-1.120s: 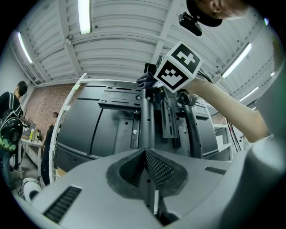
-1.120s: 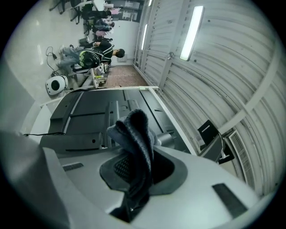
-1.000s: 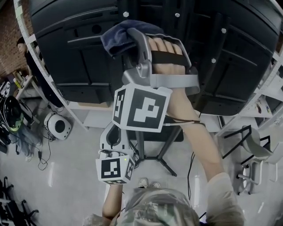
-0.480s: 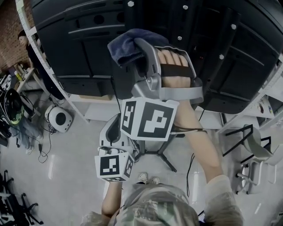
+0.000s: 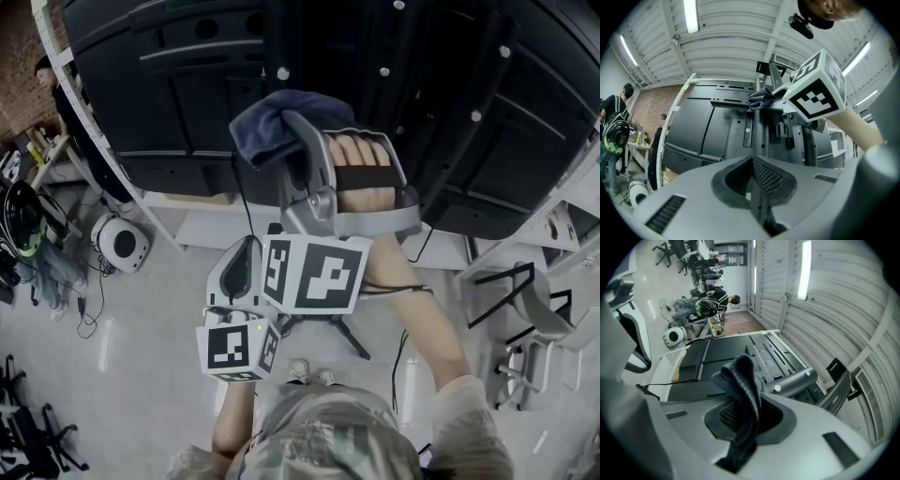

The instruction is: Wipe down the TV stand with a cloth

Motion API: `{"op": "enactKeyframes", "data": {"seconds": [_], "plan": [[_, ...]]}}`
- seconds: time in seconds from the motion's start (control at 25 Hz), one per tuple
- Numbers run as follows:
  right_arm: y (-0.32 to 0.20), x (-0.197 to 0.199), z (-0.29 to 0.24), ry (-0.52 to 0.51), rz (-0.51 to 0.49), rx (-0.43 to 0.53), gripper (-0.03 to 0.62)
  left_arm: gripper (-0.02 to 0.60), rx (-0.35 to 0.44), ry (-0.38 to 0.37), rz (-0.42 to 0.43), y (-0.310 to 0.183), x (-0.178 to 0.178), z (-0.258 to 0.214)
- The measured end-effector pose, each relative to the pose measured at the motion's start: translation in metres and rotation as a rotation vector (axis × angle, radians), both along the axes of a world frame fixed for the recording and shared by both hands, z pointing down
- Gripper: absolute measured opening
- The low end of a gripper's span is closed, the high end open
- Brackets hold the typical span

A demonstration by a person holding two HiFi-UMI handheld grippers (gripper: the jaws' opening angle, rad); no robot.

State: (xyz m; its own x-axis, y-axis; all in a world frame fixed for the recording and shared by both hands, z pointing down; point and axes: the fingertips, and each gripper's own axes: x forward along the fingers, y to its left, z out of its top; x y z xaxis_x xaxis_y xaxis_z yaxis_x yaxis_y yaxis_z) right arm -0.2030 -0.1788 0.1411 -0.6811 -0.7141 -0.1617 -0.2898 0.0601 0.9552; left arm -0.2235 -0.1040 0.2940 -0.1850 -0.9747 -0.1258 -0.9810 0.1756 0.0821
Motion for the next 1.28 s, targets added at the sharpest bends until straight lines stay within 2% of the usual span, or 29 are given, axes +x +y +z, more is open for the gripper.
{"op": "enactKeyframes", "data": {"seconds": [0.48,1.28], "plan": [[-0.002,0.0,0.042,0.054,-0.012,-0.047,0.057,0.015,-0.02,0.014,-0.043,0.01,-0.015,0.014],[0.004,0.001,0.129,0.139,-0.028,-0.186,0.057,0.015,-0.048,0.049,-0.046,0.006,-0.01,0.035]]}}
